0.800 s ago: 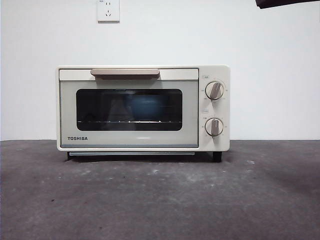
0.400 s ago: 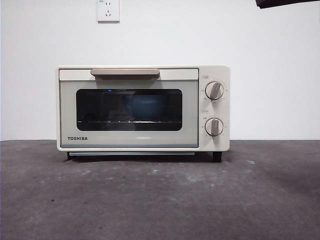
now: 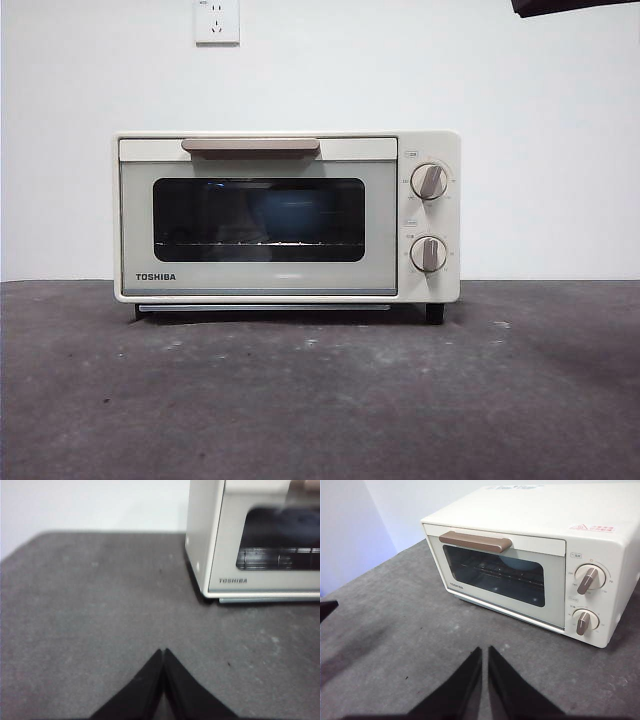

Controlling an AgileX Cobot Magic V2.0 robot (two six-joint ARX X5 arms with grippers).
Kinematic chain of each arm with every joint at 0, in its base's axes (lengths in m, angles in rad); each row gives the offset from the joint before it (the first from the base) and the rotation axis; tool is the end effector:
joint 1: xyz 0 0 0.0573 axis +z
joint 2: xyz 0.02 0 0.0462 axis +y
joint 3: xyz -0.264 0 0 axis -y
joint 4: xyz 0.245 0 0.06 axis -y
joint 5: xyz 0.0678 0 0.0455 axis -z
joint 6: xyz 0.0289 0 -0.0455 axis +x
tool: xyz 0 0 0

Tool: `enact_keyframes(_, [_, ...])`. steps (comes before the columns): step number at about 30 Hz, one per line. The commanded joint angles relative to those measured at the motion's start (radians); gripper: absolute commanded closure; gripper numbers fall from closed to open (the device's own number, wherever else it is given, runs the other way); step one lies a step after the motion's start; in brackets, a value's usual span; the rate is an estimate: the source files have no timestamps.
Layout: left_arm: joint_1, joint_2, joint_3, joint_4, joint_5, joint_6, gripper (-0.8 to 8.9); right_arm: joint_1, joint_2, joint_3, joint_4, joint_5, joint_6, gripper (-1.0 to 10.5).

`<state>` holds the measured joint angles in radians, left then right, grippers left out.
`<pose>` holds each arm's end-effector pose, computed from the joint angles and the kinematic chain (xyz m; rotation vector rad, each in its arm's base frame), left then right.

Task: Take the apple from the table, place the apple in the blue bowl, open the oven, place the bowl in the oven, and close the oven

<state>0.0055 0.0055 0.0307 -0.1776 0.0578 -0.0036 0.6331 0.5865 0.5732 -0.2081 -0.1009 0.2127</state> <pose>0.0950 -0.0011 0.1564 -0.0084 0.1524 -0.0519 0.1112 0.0852 0.2851 0.1427 0.2950 0.7041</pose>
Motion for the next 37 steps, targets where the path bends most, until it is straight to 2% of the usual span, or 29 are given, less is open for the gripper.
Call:
enact_keyframes(1, [0.002, -0.003, -0.023, -0.002, 0.002, -0.042, 8.06, 0.006, 0.004, 0.005, 0.007, 0.004, -0.011, 9.4])
enact_keyframes(24, [0.002, -0.003, -0.023, -0.003, 0.002, -0.051, 8.06, 0.006, 0.004, 0.005, 0.006, 0.004, -0.011, 9.4])
enact_keyframes(27, [0.002, -0.003, -0.023, -0.003, 0.002, -0.051, 8.06, 0.004, 0.001, 0.005, 0.014, 0.037, -0.05, 9.4])
enact_keyframes(30, [0.002, -0.003, -0.023, -0.003, 0.002, -0.051, 8.06, -0.049, -0.037, 0.002, 0.014, 0.085, -0.101, 9.4])
enact_keyframes(33, [0.002, -0.003, -0.023, -0.003, 0.001, -0.051, 8.06, -0.138, -0.074, -0.012, 0.019, 0.042, -0.129, 9.4])
enact_keyframes(35, [0.002, -0.003, -0.023, -0.003, 0.002, -0.051, 8.06, -0.234, -0.118, -0.042, 0.03, -0.016, -0.129, 9.4])
enact_keyframes(37, [0.002, -0.002, -0.023, -0.003, 0.002, -0.051, 8.06, -0.312, -0.161, -0.071, 0.039, -0.039, -0.137, 9.4])
